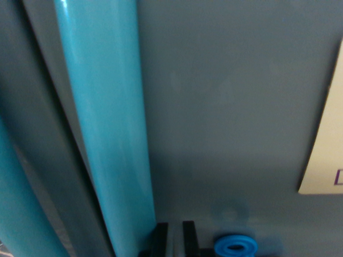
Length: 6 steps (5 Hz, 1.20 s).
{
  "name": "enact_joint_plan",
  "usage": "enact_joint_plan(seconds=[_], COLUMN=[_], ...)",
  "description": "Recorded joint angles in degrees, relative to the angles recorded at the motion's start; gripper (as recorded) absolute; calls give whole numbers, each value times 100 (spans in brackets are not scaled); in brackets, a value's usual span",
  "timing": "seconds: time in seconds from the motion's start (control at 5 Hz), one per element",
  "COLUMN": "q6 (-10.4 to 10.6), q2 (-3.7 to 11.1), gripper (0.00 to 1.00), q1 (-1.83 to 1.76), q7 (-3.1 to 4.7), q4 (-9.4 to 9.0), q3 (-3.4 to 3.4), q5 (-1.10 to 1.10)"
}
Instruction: Close fridge door
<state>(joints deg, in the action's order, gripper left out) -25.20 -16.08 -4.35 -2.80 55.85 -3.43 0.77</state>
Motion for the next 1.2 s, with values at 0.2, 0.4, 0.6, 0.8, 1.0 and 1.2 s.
enact_joint_plan(seconds=[0.2,0.4,0.6,0.8,1.0,1.2], q6=[36,36,35,35,34,34], q2=[97,97,96,96,96,96], gripper=[100,100,100,100,100,100], q1=[0,0,0,0,0,0], q7=[0,0,0,0,0,0], q4=[57,57,57,57,55,55], q3=[-10,-10,-9,-9,-6,-6], q5=[0,0,0,0,0,0])
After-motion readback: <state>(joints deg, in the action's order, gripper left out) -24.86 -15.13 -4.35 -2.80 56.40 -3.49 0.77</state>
